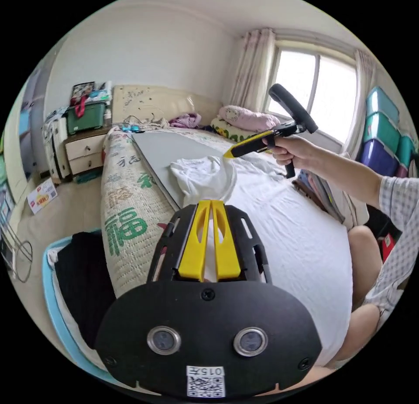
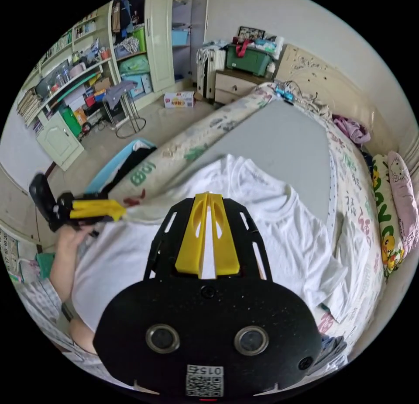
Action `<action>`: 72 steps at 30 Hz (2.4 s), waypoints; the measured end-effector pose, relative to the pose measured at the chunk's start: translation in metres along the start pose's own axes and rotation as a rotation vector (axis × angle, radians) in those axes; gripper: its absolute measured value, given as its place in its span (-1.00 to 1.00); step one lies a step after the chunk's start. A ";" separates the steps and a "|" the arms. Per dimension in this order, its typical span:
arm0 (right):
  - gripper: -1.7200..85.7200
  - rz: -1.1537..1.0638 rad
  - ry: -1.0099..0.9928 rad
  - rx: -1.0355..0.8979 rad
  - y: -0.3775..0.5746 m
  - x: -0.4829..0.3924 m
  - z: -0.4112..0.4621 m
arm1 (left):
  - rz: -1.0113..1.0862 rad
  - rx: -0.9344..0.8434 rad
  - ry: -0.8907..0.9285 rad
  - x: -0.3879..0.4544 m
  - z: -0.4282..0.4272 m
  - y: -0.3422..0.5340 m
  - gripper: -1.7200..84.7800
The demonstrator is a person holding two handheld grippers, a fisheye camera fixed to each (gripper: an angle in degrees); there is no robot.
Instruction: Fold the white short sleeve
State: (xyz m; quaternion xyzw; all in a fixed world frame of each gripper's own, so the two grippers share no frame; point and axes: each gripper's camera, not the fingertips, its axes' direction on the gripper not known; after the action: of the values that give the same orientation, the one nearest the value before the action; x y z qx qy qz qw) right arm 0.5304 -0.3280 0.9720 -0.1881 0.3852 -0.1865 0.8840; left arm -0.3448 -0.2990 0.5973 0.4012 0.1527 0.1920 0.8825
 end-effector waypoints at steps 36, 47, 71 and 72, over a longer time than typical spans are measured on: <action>-0.80 -0.225 0.015 0.126 0.270 -0.040 -0.188 | -0.280 0.403 -0.490 -0.016 -0.265 -0.032 -0.86; -0.78 0.576 -0.139 0.097 0.599 0.073 -0.227 | -0.522 -0.006 -0.293 0.123 -0.340 0.139 -0.75; -0.98 0.522 -0.142 0.103 0.721 0.053 -0.256 | -0.506 -0.091 -0.258 0.201 -0.369 0.121 -0.97; -0.98 0.522 -0.139 0.095 0.726 0.052 -0.254 | -0.499 -0.109 -0.268 0.204 -0.367 0.122 -0.97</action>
State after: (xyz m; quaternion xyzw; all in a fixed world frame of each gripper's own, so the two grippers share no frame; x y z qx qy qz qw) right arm 0.5064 0.2237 0.4337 -0.0532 0.3497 0.0432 0.9344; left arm -0.3468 0.1071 0.4358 0.3252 0.1183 -0.0779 0.9350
